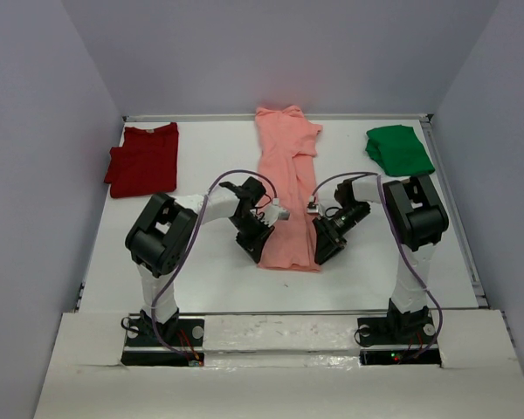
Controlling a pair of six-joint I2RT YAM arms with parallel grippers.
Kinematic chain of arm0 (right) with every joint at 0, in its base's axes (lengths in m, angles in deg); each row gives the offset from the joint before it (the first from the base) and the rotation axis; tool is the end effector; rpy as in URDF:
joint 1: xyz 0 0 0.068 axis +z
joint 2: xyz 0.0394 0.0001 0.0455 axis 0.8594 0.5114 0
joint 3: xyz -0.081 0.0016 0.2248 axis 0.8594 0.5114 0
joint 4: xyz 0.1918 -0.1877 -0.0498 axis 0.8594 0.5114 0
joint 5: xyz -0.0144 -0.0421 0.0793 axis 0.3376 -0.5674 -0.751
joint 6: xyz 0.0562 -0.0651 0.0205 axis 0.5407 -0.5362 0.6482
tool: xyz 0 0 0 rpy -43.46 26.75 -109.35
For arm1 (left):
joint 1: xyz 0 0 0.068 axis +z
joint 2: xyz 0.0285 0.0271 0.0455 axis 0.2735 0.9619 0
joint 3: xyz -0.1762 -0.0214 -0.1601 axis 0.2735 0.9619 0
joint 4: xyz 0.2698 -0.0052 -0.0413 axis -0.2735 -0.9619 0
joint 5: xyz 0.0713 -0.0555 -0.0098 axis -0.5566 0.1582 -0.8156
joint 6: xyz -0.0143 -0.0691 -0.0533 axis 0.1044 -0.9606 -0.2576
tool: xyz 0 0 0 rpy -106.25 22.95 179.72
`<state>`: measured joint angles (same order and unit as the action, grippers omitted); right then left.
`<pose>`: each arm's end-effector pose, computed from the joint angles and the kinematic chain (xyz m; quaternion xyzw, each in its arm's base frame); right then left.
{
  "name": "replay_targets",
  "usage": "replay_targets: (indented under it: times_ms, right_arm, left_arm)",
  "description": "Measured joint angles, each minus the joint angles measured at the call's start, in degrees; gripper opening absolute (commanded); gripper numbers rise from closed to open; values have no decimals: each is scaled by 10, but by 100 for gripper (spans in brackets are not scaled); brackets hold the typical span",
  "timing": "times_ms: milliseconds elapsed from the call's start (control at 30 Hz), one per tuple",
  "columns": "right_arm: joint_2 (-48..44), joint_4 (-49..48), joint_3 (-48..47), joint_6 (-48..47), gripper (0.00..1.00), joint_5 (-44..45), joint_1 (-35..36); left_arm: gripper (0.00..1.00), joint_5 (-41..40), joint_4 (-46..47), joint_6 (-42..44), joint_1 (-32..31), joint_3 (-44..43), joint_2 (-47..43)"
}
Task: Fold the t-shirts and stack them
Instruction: Grab the bottom of the folded rectangular tshirt with both arms
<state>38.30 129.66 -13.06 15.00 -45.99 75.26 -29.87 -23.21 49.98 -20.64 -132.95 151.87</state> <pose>0.2629 0.1441 0.0537 0.2412 -0.8316 -0.4845 0.1246 0.2573 -0.2447 0.0721 0.4507 0.8385 -0.3019 0.0519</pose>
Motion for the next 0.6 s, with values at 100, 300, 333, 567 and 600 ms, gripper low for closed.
replay_targets:
  times_ms: [100,300,333,567,600]
  right_arm:
    - [0,1,9,1,29,2,2]
    - [-2,0,9,2,42,2,6]
    - [-2,0,9,1,44,2,6]
    - [-1,-7,12,11,59,9,8]
    - [0,-8,12,12,59,10,9]
  left_arm:
    - [0,-1,2,0,7,0,0]
    - [0,-2,2,0,16,0,-1]
    - [0,-2,2,0,17,-1,-1]
    - [0,-10,2,4,25,-5,-1]
    - [0,-11,2,4,26,-5,-1]
